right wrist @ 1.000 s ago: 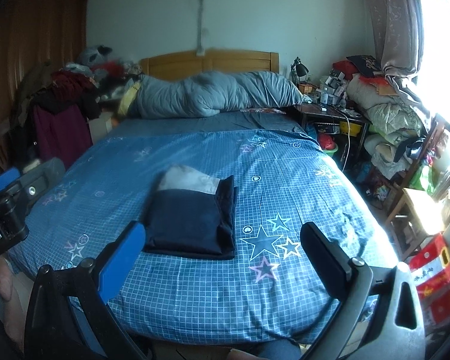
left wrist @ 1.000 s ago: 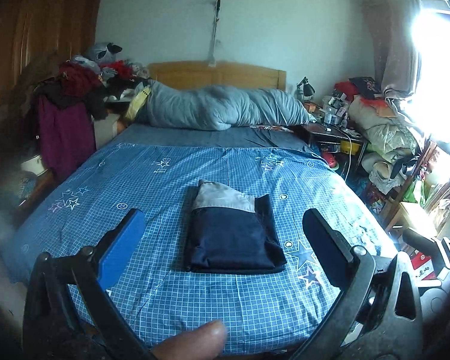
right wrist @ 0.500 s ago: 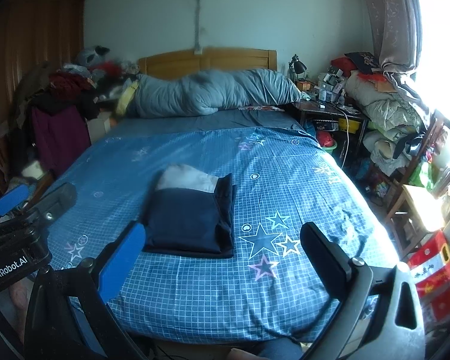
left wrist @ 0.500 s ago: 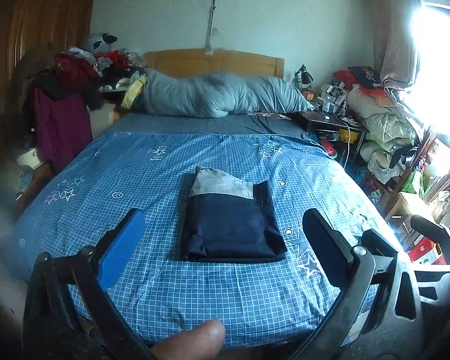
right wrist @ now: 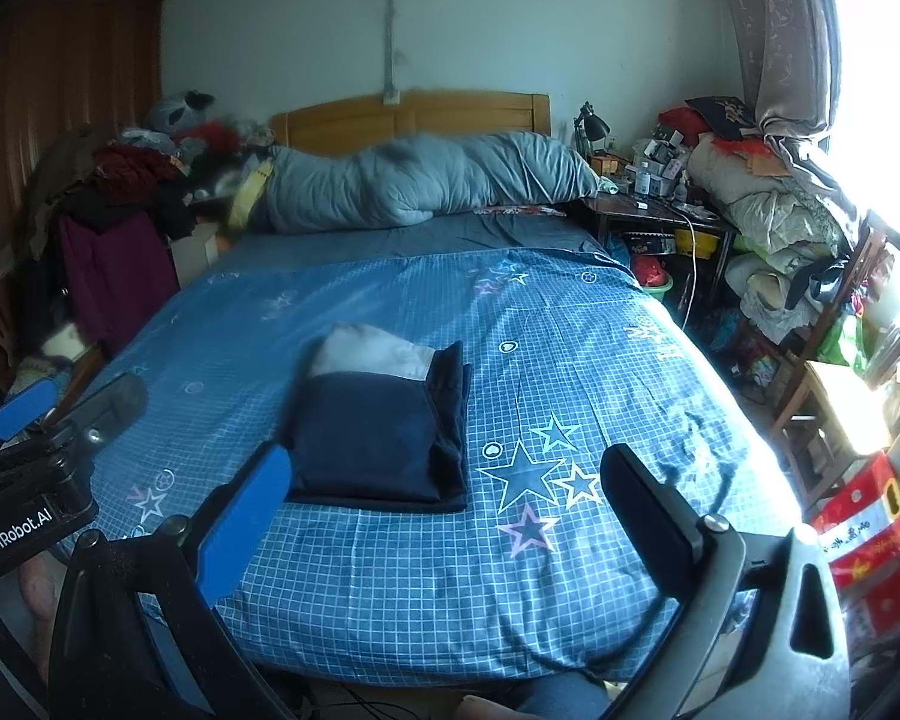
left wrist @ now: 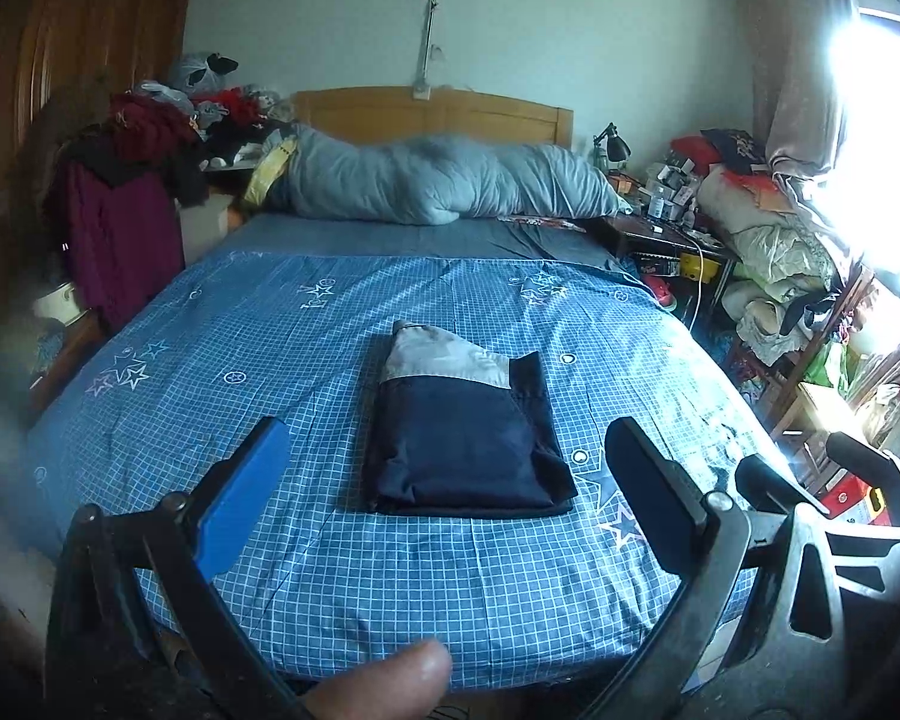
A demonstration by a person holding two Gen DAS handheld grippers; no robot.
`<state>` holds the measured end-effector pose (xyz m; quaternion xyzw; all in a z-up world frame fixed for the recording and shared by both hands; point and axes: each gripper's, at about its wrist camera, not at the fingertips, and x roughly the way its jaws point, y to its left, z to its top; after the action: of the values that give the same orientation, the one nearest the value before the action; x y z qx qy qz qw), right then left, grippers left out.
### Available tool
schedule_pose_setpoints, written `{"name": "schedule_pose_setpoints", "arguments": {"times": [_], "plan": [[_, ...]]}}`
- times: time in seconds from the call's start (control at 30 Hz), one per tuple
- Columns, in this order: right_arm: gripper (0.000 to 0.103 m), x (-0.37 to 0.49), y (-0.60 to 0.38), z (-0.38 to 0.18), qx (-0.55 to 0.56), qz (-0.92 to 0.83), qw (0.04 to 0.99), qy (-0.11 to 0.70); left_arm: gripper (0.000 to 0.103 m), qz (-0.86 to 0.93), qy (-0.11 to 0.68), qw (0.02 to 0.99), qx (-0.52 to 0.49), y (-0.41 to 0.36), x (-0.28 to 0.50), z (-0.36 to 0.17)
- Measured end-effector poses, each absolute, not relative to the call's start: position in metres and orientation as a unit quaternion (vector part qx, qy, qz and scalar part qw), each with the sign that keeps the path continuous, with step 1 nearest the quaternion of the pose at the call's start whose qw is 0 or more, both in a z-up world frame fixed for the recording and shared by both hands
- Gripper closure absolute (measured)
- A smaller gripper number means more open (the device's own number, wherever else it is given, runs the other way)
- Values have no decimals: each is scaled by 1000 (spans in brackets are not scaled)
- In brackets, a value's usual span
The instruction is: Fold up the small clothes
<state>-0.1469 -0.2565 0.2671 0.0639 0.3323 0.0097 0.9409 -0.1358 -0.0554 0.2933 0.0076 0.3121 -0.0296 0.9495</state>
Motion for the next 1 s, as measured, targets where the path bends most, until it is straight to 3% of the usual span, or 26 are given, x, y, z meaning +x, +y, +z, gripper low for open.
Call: {"name": "schedule_pose_setpoints", "arguments": {"times": [0.73,1.0], "plan": [[0,-146,-261,246,64,1,932,356,0,-43,343,938,19,-61,-133,275],[0,-144,-264,216,60,-9,920,388,0,-36,389,920,26,-42,-115,232]]}}
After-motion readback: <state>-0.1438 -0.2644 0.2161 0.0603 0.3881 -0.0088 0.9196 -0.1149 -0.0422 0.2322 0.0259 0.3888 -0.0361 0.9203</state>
